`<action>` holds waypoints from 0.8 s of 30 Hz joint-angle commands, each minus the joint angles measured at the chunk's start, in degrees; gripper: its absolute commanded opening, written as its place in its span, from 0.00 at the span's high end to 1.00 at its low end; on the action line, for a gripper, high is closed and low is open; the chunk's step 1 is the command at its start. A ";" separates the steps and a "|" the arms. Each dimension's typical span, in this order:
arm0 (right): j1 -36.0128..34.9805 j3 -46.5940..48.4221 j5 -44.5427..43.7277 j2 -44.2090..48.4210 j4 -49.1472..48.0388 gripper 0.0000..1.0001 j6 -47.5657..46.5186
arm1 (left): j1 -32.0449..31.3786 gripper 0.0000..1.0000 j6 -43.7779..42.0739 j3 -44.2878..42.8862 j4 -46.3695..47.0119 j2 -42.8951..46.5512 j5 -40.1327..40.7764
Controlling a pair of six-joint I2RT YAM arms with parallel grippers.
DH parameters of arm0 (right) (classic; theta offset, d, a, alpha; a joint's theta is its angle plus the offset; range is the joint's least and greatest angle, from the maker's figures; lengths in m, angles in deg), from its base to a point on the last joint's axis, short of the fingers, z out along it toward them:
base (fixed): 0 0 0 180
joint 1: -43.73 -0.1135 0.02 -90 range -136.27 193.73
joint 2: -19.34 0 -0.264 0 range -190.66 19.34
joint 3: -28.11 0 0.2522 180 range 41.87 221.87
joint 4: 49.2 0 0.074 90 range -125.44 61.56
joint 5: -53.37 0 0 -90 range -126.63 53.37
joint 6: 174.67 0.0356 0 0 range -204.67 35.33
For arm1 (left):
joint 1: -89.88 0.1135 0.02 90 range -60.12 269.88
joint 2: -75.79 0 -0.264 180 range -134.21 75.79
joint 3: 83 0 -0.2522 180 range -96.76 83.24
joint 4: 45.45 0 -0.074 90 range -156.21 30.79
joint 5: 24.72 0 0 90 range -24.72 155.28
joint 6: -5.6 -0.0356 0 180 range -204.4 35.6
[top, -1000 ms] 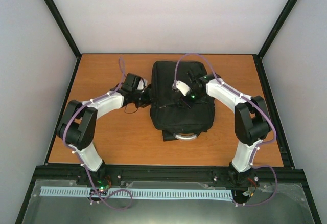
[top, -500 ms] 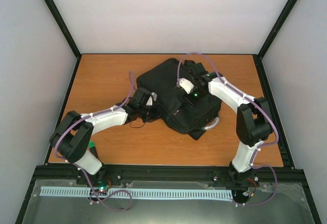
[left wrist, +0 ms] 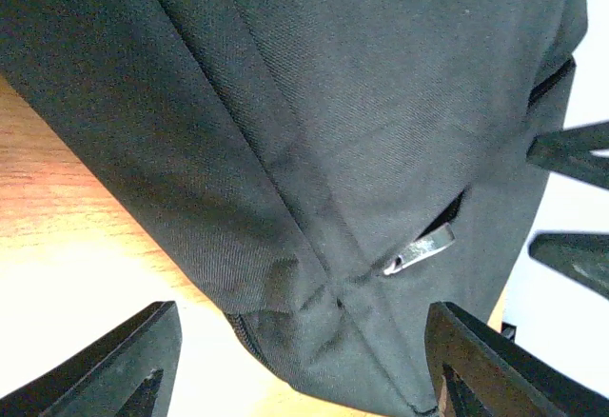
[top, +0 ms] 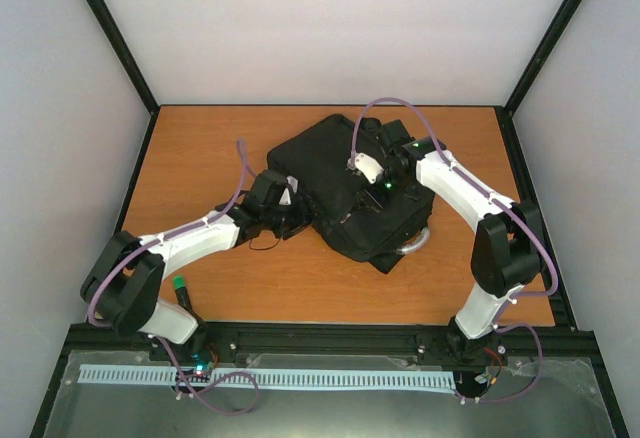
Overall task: Pack the student bag
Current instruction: Zip the student bag at the center of the board.
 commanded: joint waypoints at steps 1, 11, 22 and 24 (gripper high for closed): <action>0.18 1.03 7.70 -0.63 3.05 0.52 1.57 | -0.33 0.28 2.68 -0.71 4.01 -2.84 -1.30; 0.12 0.77 13.93 -6.71 3.90 0.52 2.71 | -1.82 0.41 3.57 -4.34 8.80 -10.56 -4.46; -0.29 3.17 20.06 -11.38 4.82 0.57 3.33 | -3.36 0.78 4.18 -5.42 11.83 -13.42 -4.70; -0.40 3.14 20.46 -11.71 4.80 0.61 3.31 | -3.42 0.81 4.18 -5.17 11.90 -13.16 -4.54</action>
